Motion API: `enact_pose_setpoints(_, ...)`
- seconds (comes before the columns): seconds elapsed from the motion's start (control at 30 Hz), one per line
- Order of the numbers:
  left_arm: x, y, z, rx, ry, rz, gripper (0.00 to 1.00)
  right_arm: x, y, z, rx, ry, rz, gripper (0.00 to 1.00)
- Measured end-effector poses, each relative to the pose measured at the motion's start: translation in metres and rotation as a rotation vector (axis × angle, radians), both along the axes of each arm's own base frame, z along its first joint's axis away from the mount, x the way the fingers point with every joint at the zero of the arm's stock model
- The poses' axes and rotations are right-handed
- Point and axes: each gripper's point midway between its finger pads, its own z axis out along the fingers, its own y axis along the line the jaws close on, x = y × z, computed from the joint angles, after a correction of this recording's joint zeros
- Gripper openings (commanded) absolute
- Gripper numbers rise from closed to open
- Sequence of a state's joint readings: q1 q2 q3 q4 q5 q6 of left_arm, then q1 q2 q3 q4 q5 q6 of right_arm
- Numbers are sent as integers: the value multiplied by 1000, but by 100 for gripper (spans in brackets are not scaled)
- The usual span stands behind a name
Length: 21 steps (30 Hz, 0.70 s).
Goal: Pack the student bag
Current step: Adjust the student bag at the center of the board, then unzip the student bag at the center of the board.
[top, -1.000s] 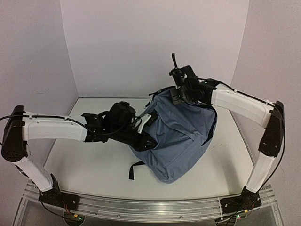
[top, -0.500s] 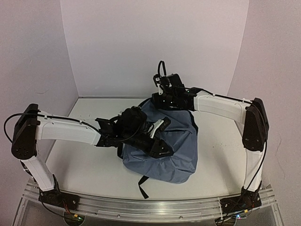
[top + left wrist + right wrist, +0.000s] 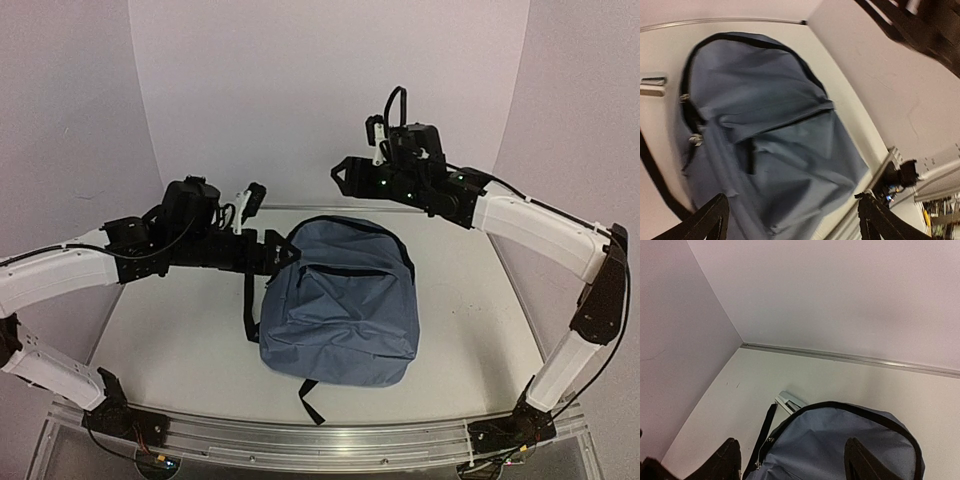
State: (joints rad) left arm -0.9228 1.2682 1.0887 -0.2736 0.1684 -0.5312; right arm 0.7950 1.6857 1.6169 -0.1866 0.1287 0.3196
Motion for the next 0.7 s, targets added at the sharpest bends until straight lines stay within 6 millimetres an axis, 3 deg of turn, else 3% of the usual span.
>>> enact_pose_setpoints(0.07, 30, 23, -17, 31, 49, 110, 89, -7, 6, -10, 1, 43, 9, 57)
enact_pose_setpoints(0.2, 62, 43, -47, 61, 130, 214, 91, -29, 32, -43, -9, 150, 64, 48)
enact_pose_setpoints(0.47, 86, 31, -108, 121, 259, 229, 92, -78, 83, -109, -26, 348, 181, 43)
enact_pose_setpoints(0.7, 112, 32, -132, 118, 291, 251, 95, -88, 91, -152, -38, 460, 158, 37)
